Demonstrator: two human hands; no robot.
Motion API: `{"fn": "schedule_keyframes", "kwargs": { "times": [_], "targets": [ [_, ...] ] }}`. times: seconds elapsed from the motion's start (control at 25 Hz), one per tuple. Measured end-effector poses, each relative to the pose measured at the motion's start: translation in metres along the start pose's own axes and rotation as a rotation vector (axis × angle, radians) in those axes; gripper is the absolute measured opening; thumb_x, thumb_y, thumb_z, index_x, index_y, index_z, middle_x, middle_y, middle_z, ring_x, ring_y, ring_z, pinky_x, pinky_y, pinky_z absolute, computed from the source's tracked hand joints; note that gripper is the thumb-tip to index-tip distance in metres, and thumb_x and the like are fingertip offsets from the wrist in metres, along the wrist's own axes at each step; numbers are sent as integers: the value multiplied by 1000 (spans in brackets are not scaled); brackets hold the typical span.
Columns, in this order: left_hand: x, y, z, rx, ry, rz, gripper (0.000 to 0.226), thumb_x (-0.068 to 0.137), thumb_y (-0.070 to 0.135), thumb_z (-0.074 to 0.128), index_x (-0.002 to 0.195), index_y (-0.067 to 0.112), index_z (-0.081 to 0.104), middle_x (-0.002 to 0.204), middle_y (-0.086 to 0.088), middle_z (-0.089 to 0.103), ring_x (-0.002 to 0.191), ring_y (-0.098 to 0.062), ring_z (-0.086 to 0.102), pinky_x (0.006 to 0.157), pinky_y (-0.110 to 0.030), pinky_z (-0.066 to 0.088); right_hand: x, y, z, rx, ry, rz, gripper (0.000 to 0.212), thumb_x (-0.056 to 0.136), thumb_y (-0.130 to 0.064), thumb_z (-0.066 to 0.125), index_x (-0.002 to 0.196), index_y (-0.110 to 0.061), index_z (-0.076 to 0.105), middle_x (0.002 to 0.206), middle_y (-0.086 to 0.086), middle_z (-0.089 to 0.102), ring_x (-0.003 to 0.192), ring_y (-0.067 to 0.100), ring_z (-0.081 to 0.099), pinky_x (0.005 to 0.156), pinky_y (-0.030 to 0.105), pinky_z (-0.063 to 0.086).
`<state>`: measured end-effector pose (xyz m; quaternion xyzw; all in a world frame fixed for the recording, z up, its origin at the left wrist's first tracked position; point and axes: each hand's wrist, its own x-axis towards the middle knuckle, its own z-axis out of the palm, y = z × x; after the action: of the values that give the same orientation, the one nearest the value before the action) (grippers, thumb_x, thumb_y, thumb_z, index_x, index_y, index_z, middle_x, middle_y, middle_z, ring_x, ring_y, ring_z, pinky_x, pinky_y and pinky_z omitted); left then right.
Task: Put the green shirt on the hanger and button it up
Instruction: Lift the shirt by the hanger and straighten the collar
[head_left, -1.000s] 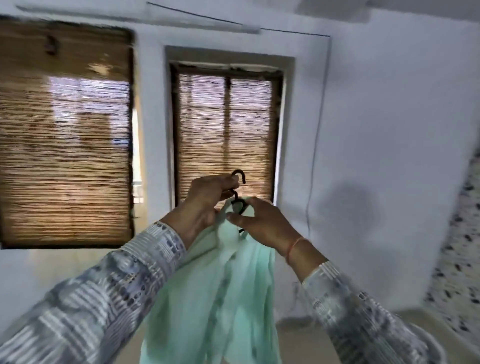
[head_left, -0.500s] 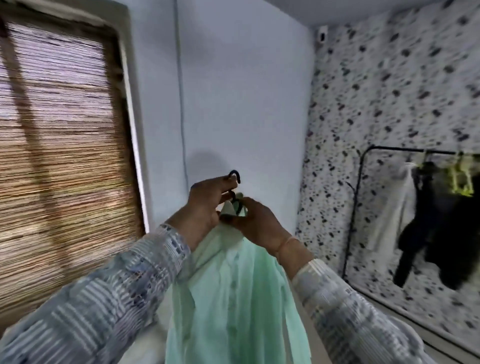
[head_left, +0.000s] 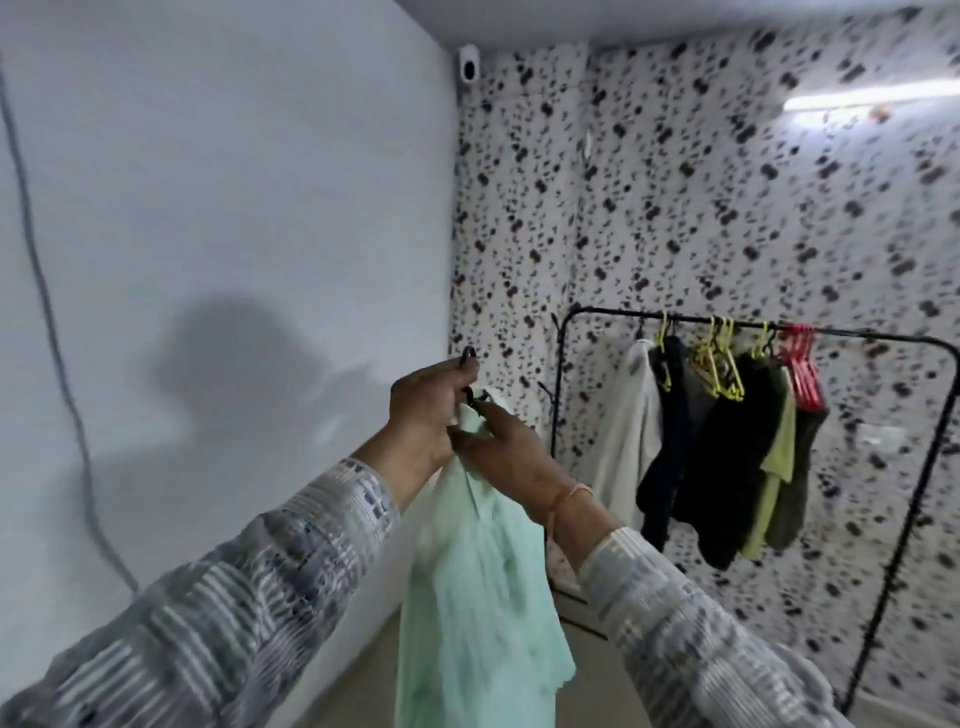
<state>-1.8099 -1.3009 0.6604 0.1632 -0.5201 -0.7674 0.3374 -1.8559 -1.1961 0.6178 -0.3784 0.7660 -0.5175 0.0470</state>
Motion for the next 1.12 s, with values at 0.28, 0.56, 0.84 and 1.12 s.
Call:
{"fn": "schedule_keyframes", "kwargs": {
  "times": [0.28, 0.56, 0.84, 1.12],
  "targets": [
    [159, -46, 103, 8, -169, -61, 27, 87, 10, 86, 114, 12, 84, 98, 1, 83, 92, -17, 75, 68, -25, 53, 144, 79, -77, 25, 84, 93, 56, 83, -54, 78, 135, -39, 64, 116, -11, 74, 110, 12, 70, 105, 41, 57],
    [327, -105, 177, 46, -299, -91, 26, 87, 14, 88, 112, 16, 84, 100, 0, 83, 88, -12, 72, 71, -30, 51, 286, 176, -103, 299, 353, 144, 59, 63, -46, 86, 120, -33, 78, 112, 0, 82, 109, 22, 77, 102, 50, 61],
    [509, -129, 242, 60, -451, -148, 28, 84, 16, 89, 111, 15, 84, 106, -7, 85, 100, -24, 76, 78, -37, 56, 443, 226, -135, 332, 497, 173, 43, 81, -30, 84, 123, -28, 78, 107, 1, 83, 97, 18, 81, 84, 34, 66],
    [620, -172, 314, 66, -599, -122, 34, 93, 11, 81, 126, 15, 78, 104, 0, 81, 86, -13, 70, 71, -28, 52, 561, 294, -181, 302, 665, 188, 24, 93, -12, 77, 116, -12, 79, 100, 12, 84, 93, 30, 81, 79, 39, 67]
  ]
}}
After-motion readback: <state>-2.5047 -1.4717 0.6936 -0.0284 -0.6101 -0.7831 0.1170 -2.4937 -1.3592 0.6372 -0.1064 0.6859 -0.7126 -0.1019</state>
